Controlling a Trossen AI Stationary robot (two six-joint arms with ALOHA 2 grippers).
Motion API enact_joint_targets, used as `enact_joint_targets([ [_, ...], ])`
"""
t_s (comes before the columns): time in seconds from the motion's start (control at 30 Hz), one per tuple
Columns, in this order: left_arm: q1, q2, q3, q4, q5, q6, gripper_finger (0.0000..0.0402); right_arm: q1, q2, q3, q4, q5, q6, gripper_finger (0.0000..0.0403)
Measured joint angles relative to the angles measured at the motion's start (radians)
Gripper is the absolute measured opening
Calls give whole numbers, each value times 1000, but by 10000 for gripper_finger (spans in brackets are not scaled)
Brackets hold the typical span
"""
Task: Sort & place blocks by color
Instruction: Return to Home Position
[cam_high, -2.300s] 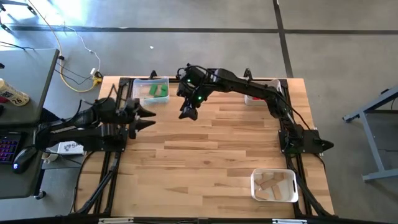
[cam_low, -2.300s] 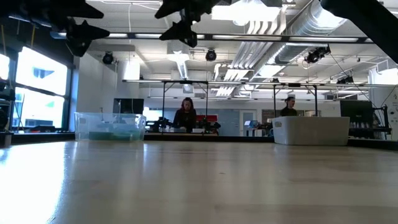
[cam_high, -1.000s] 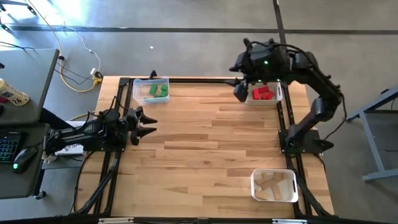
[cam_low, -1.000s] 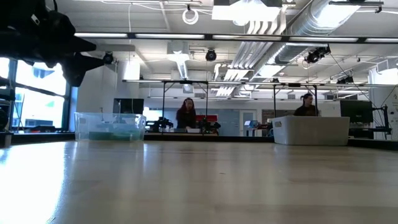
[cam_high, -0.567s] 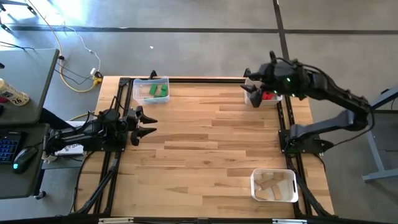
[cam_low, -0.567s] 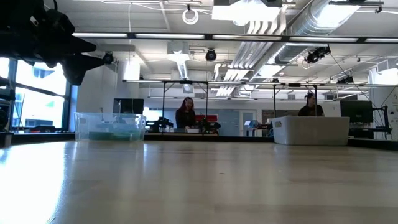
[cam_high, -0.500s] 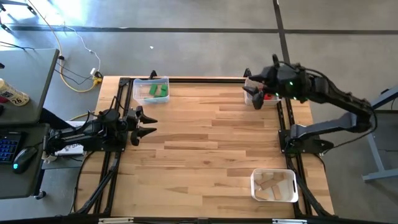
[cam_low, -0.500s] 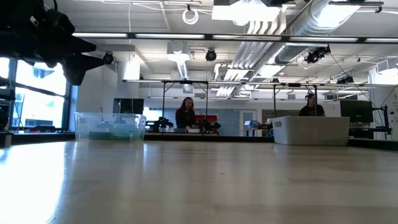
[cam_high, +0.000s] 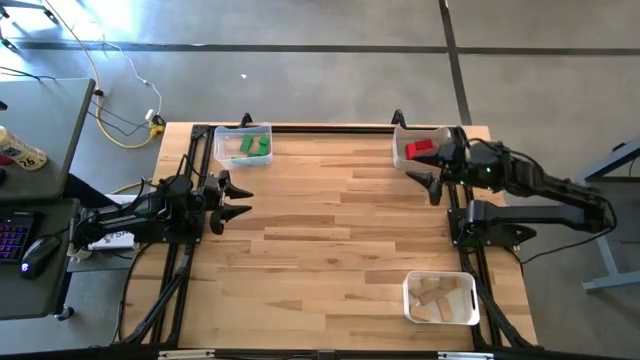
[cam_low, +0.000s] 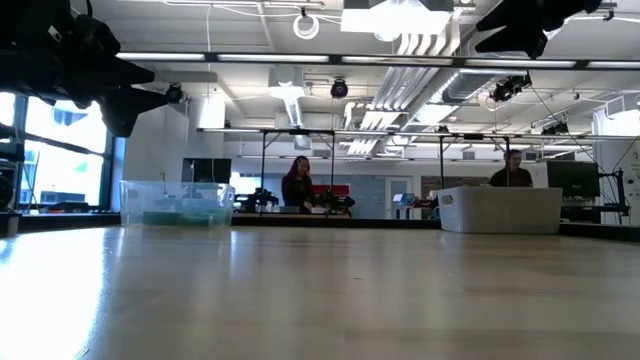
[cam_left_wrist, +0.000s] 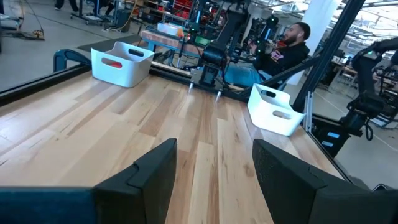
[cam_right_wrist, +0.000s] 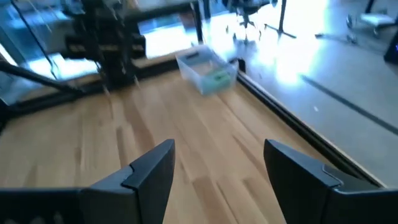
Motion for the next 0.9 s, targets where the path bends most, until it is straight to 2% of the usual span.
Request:
enact_joint_targets([
  [0.2,0,0,0,0,0,0,200,0,-152,-207,172,-40,-3,233],
  [0.43,0,0,0,0,0,0,200,0,-260,-423,294,-74,-3,233],
  [0.63,0,0,0,0,0,0,200,0,-314,-564,401,-161,5,233],
  [0.9,0,0,0,0,0,0,200,0,-413,-671,433,-199,55,233],
])
